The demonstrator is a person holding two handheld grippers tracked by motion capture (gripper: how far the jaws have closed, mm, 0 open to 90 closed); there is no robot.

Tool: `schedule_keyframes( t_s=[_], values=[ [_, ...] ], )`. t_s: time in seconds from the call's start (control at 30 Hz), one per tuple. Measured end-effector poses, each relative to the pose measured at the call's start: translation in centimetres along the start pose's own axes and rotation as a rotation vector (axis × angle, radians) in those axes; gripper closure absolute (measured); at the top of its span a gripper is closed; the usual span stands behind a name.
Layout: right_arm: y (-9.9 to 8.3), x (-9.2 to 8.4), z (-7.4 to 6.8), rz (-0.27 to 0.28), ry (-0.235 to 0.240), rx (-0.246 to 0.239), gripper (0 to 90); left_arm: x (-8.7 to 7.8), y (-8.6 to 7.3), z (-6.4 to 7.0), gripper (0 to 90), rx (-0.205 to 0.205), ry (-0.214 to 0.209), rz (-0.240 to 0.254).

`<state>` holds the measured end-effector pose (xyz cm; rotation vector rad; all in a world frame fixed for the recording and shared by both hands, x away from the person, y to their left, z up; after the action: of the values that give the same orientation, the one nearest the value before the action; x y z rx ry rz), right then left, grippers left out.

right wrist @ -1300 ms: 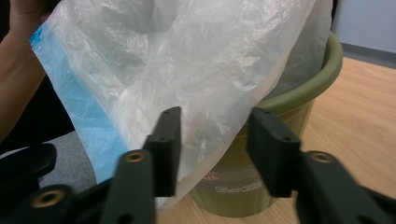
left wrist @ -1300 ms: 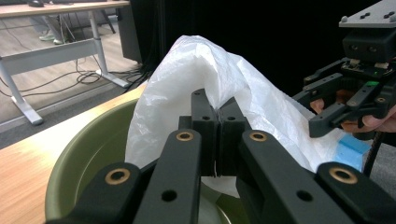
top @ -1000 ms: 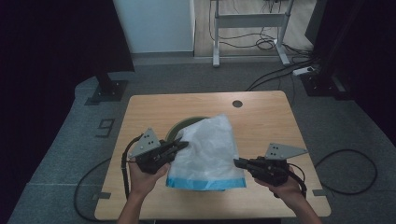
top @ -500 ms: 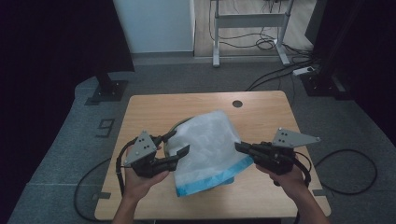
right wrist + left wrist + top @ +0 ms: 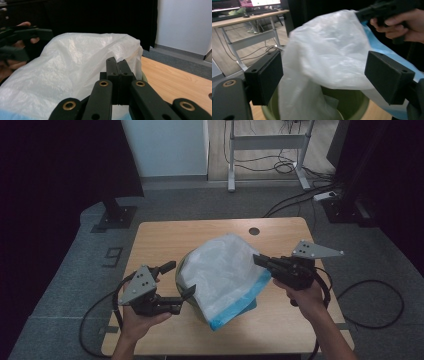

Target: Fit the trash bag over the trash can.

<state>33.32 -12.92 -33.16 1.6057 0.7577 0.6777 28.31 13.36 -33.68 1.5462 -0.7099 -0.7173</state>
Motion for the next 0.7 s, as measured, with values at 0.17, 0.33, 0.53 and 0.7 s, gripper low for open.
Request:
schedule_keyframes(
  t_s=[0.17, 0.33, 0.53, 0.7],
  values=[
    [0.0, 0.9, -0.4, -0.013, -0.003, -0.021, 89.3, -0.2, 0.0, 1.3, 17.5, 0.023, -0.028, -0.014],
    [0.0, 1.8, -0.1, -0.013, -0.021, -0.007, 89.3, -0.2, 0.1, 3.4, 18.7, 0.071, -0.077, -0.043],
    [0.1, 2.4, 0.1, -0.013, -0.040, -0.008, 89.3, 0.0, -0.8, 4.1, 17.7, 0.073, -0.093, -0.079],
    [0.1, 2.8, 0.2, -0.020, -0.055, -0.014, 89.3, 0.0, -1.4, 4.9, 13.6, 0.078, -0.103, -0.089]
  ],
)
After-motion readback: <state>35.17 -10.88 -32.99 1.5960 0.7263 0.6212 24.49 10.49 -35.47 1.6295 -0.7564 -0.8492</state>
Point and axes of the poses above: each handheld gripper's, and its own axes: x roughly forward along the jaws, y roughly out of its top, z roughly to its right, the point moved 7 cm from there along x, roughly forward along the jaws, and after that the axes turned 13 degrees about z, right-handed, at the moved point
